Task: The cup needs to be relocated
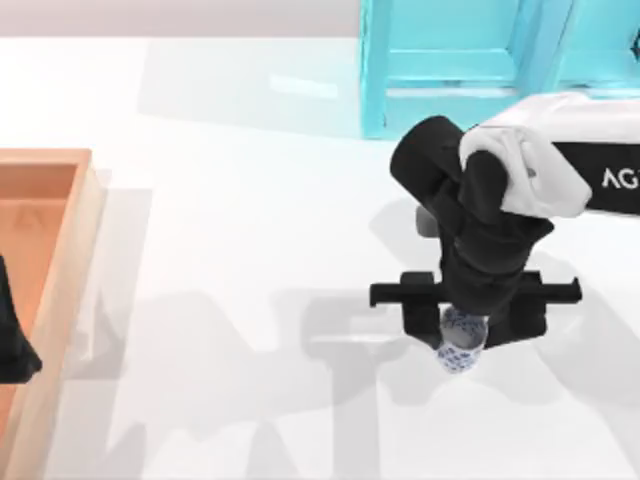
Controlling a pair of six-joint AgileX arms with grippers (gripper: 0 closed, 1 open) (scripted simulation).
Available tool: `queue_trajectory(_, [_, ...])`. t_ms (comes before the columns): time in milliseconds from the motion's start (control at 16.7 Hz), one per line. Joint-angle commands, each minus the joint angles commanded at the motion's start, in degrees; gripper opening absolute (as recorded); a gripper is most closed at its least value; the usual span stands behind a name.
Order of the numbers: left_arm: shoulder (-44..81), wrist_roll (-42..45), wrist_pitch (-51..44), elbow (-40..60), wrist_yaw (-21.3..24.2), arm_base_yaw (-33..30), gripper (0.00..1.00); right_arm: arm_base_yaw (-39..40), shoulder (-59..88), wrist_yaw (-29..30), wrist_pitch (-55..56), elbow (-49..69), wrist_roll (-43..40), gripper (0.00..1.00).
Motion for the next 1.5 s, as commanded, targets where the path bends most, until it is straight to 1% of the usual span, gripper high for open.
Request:
queue_trajectory(120, [0.00, 0.00, 0.00, 0.00, 0.00, 0.00, 1.00, -0.18, -0.17, 0.00, -0.07, -0.01, -0.03, 0.00])
queue_trajectory(240, [0.00, 0.00, 0.00, 0.00, 0.00, 0.00, 1.00, -2.02, -0.97, -0.06, -1.14, -0.13, -1.42, 0.00])
queue_trajectory(420, [0.00, 0.00, 0.00, 0.00, 0.00, 0.00, 1.00, -8.93, -3.58, -0.12, -3.52, -0.76, -7.34, 0.00])
queue_trajectory(600, [0.00, 0.00, 0.00, 0.00, 0.00, 0.00, 1.00, -19.48, -6.64, -0.07, -5.61, -1.69, -18.18, 0.00])
queue_trajectory(840, [0.00, 0.00, 0.00, 0.00, 0.00, 0.00, 1.00, -35.33, -10.44, 0.03, -8.18, -2.61, -36.84, 0.00])
queue_trajectory(960, [0.00, 0.00, 0.00, 0.00, 0.00, 0.00, 1.00, -42.44, -12.90, -0.03, -9.64, -3.26, -43.56, 0.00])
queue_trajectory(1080, [0.00, 0.00, 0.00, 0.00, 0.00, 0.00, 1.00, -47.38, -15.57, -0.09, -11.14, -4.13, -48.06, 0.00])
queue_trajectory(1260, [0.00, 0.00, 0.00, 0.00, 0.00, 0.00, 1.00, -50.45, -17.75, -0.12, -12.50, -5.18, -50.72, 0.00])
queue_trajectory(1500, [0.00, 0.00, 0.00, 0.00, 0.00, 0.00, 1.00, -50.23, -17.50, -0.08, -12.36, -4.97, -50.58, 0.00])
